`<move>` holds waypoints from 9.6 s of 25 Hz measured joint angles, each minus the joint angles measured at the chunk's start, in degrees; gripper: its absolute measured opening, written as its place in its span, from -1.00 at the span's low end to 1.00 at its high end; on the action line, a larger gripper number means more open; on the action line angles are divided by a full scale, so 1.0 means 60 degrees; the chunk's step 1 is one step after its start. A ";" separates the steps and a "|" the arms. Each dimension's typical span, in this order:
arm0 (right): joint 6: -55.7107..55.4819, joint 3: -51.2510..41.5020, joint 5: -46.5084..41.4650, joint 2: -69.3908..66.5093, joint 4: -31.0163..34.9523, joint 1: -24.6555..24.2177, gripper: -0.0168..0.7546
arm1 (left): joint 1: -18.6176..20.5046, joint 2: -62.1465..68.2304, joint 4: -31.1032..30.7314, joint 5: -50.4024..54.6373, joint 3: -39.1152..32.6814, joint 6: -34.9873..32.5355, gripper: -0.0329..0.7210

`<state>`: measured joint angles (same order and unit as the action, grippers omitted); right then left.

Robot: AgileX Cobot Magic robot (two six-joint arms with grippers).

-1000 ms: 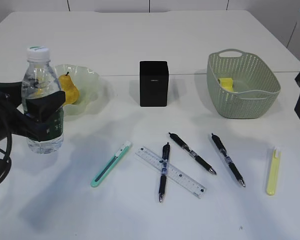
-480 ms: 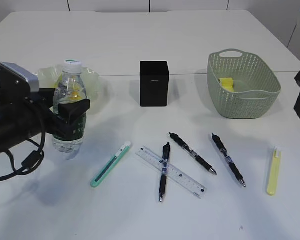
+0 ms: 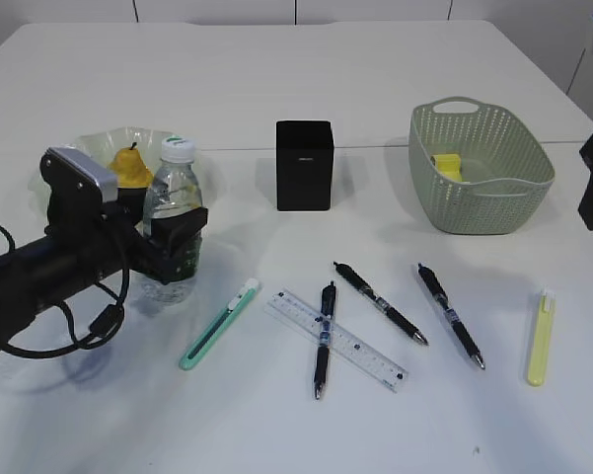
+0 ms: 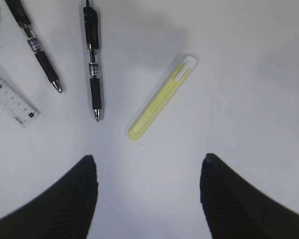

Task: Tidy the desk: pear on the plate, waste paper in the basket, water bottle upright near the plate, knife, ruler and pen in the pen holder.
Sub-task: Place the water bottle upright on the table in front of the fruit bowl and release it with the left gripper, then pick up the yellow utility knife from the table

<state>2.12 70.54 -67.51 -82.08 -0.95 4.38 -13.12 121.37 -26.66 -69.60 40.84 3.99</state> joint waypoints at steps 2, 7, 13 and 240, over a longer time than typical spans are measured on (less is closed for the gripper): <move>0.0000 0.0000 0.0000 0.0000 0.0000 0.0000 0.29 | 0.0000 0.0294 0.0033 -0.0464 0.0058 0.0000 0.19; 0.0000 0.0000 0.0076 0.0000 0.0000 0.0000 0.29 | 0.0000 0.0823 0.0233 -0.1119 0.0177 0.0038 0.19; 0.0000 0.0000 0.0076 0.0000 0.0000 0.0000 0.29 | 0.0000 0.0844 0.0423 -0.1119 0.0177 0.0054 0.22; -0.1592 0.0357 0.1407 -0.3744 -0.0438 0.0377 0.29 | 0.0832 -1.1040 0.4592 2.1288 0.1400 0.1156 0.35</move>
<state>-7.43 72.68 -59.07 -104.55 -3.57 6.65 -8.12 55.14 0.89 58.13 49.24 10.92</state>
